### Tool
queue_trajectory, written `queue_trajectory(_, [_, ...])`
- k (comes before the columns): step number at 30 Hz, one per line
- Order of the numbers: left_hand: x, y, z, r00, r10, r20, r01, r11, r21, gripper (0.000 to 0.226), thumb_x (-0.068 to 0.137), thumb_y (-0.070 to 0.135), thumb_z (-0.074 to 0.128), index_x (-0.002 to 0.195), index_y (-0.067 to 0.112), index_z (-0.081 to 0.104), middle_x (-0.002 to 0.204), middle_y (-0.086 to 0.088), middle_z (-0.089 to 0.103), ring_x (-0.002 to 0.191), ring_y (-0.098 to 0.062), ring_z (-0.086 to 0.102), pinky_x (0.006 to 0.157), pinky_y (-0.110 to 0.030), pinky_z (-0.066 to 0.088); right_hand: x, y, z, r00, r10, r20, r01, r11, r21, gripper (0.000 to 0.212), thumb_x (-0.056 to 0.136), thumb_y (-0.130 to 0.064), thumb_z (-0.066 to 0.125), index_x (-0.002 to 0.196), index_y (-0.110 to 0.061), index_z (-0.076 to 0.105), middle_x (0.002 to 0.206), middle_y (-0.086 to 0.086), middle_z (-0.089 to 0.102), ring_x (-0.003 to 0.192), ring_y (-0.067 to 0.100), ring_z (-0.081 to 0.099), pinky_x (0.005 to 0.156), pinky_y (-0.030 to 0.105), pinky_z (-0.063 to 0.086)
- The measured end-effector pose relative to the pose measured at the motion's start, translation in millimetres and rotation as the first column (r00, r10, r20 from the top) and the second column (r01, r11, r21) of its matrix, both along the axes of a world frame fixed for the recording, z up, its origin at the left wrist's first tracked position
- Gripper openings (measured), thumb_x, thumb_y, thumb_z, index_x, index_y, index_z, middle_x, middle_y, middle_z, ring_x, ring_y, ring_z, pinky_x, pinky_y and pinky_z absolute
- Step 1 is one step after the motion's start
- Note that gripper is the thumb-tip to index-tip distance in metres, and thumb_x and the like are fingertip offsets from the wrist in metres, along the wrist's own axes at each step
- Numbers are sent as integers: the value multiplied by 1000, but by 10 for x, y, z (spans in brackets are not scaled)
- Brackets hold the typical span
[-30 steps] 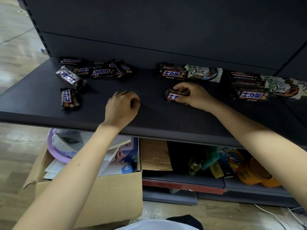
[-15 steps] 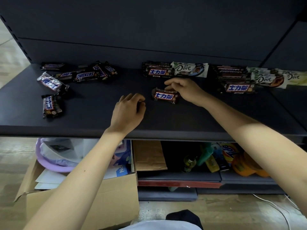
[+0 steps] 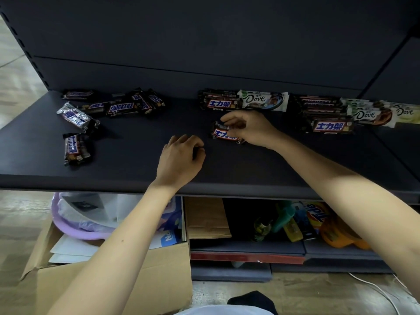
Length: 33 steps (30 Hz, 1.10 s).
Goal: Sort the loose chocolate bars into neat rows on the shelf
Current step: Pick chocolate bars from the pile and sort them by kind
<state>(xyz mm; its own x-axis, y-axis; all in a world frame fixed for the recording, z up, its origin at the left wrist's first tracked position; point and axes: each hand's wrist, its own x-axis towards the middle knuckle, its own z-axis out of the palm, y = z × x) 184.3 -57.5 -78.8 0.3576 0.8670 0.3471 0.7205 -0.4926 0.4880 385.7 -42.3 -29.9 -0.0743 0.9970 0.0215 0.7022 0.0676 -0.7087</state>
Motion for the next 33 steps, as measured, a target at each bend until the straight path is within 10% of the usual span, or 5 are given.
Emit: queue_trajectory(33, [933, -116, 152, 963, -208, 173, 217, 976, -34, 15, 87, 16, 54, 96, 22, 66, 98, 5, 67, 97, -21, 59, 81, -43, 51, 905, -862, 76, 911, -329, -248, 346, 938, 25, 35, 83, 0, 63, 114, -16, 63, 99, -1, 64, 93, 7, 60, 86, 18, 48])
